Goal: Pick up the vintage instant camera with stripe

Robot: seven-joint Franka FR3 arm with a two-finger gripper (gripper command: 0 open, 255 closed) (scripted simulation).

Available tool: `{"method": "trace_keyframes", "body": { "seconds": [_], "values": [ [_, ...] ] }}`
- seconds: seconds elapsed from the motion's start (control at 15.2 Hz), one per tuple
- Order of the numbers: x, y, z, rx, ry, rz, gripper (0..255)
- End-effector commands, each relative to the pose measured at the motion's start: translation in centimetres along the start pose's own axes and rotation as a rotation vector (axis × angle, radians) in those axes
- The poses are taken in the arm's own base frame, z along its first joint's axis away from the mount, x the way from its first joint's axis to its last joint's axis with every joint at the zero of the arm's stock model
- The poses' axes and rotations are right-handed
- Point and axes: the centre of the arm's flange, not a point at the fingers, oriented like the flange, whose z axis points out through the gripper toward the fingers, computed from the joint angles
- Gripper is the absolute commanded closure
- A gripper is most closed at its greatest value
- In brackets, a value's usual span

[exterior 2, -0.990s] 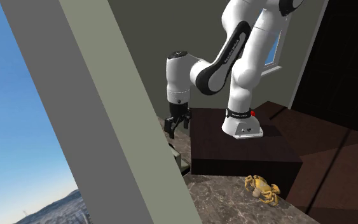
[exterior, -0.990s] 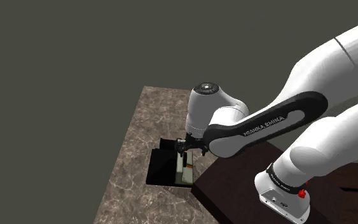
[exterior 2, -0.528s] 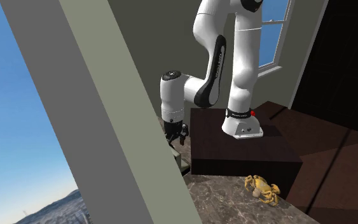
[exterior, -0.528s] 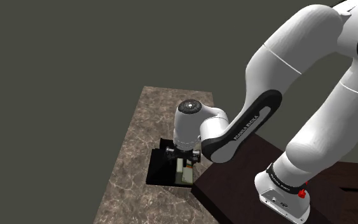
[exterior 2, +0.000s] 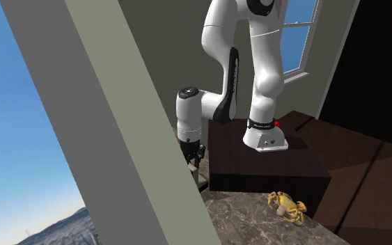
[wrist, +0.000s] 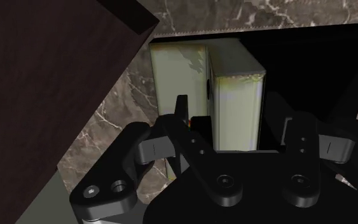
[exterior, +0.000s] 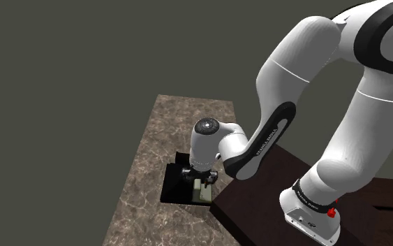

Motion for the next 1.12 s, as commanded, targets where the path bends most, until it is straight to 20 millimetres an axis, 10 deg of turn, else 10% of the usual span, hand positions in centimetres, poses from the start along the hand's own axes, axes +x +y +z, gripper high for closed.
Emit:
{"method": "trace_keyframes", "body": {
  "seconds": [0.0, 0.53, 1.06],
  "values": [
    [0.0, 0.0, 0.1, 0.0, 0.0, 0.0, 255],
    [0.0, 0.0, 0.1, 0.0, 0.0, 0.0, 255],
    [0.0, 0.1, -4.1, 0.0, 0.0, 0.0, 255]
  ]
}}
